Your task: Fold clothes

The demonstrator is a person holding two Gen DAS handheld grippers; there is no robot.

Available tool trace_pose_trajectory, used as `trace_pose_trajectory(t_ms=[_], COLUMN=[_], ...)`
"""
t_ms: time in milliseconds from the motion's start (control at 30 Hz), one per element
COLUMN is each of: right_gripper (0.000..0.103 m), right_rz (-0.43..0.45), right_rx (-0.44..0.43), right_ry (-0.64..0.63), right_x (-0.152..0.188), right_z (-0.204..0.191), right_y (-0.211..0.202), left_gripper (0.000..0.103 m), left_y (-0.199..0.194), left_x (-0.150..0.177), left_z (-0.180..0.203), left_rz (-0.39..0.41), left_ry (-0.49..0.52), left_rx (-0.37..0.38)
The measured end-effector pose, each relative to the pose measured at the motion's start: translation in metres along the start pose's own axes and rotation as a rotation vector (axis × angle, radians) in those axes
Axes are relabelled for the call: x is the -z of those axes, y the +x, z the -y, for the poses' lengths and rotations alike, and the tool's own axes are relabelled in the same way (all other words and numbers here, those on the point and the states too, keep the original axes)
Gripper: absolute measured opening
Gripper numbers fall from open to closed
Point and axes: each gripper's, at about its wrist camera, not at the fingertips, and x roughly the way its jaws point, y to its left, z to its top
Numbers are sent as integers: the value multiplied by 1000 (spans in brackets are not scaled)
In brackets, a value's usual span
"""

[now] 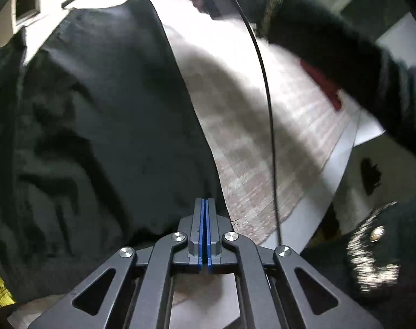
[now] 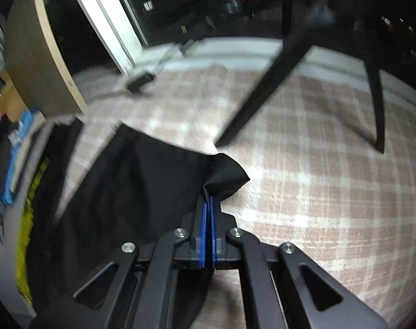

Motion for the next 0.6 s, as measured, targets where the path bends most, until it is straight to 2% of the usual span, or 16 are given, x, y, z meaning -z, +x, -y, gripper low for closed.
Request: trace_pose_trajectory(t_ms=[133, 233, 367, 467, 600], right_gripper=[3, 3, 3, 3, 3], right_rz=[84, 140, 184, 193, 132], right_rx=[-43, -73, -90, -80, -43], right_ry=[-3, -36, -126, -208, -309], right_x=[-20, -41, -65, -82, -92], right_z=[-33, -80, -163, -240, -332], right_y=[-40, -65, -77, -58, -2], left_gripper=[1, 1, 1, 1, 1], left_y=[-56, -96, -140, -156, -157], left_x=[8, 24, 56, 84, 122], left_z=[-31, -64, -117, -164, -213], left_rz=[108, 172, 229, 236, 222], left_ry=[-62, -99, -144, -205, -268], left_rx=[46, 37, 8, 6, 6])
